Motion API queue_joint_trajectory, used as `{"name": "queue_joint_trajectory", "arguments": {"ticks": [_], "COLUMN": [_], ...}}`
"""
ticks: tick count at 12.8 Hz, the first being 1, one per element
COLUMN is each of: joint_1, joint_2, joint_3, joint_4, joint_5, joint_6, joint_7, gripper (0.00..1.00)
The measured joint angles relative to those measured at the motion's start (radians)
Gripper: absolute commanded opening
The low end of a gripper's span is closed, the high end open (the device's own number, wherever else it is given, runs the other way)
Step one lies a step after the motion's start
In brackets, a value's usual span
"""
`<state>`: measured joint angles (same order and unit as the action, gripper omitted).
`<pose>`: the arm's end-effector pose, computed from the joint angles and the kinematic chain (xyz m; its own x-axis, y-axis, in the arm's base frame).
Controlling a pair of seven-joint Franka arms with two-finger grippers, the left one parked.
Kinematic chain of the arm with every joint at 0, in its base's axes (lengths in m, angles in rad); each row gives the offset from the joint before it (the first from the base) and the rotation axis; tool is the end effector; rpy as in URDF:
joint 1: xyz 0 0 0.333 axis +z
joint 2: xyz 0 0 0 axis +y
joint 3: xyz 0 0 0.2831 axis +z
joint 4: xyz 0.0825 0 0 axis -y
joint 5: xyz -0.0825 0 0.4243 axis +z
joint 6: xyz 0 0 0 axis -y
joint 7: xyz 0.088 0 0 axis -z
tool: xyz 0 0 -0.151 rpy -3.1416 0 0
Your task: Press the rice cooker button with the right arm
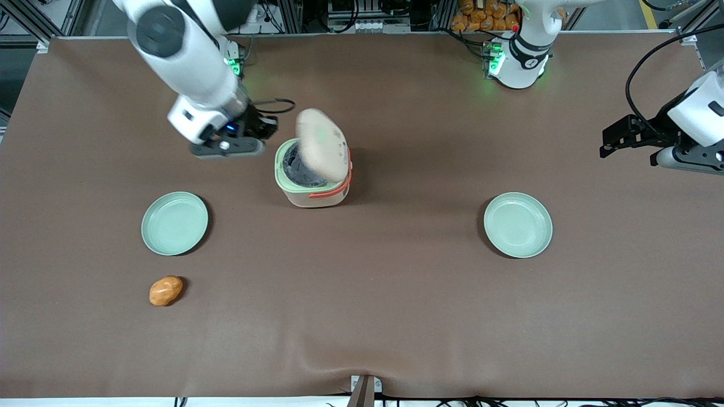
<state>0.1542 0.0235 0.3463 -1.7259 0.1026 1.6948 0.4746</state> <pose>0.5209 0.2999 0.4660 0.9951 0.0141 -0.0977 0.0070 -0.9974 -0.0721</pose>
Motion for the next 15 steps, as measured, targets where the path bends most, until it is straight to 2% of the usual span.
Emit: {"name": "queue_joint_trajectory", "arguments": {"ticks": [1,10,12,15], "joint_1": [-0.002,-0.011,-0.012,-0.012], "joint_2": [-0.006,-0.055,-0.058,-0.058], "joint_3": [-0.027,-0.381,-0.423,-0.453], "joint_4": [0.045,0.219,0.223,0.221], "joint_5": [0.000,-0.012,-0.048,-0.061], "joint_6": [-0.038,-0.233,-0.237,-0.241], "joint_7": [-0.024,-0.339,-0.422,-0.490], "gripper": [1.00,1.00,1.00,1.00]}}
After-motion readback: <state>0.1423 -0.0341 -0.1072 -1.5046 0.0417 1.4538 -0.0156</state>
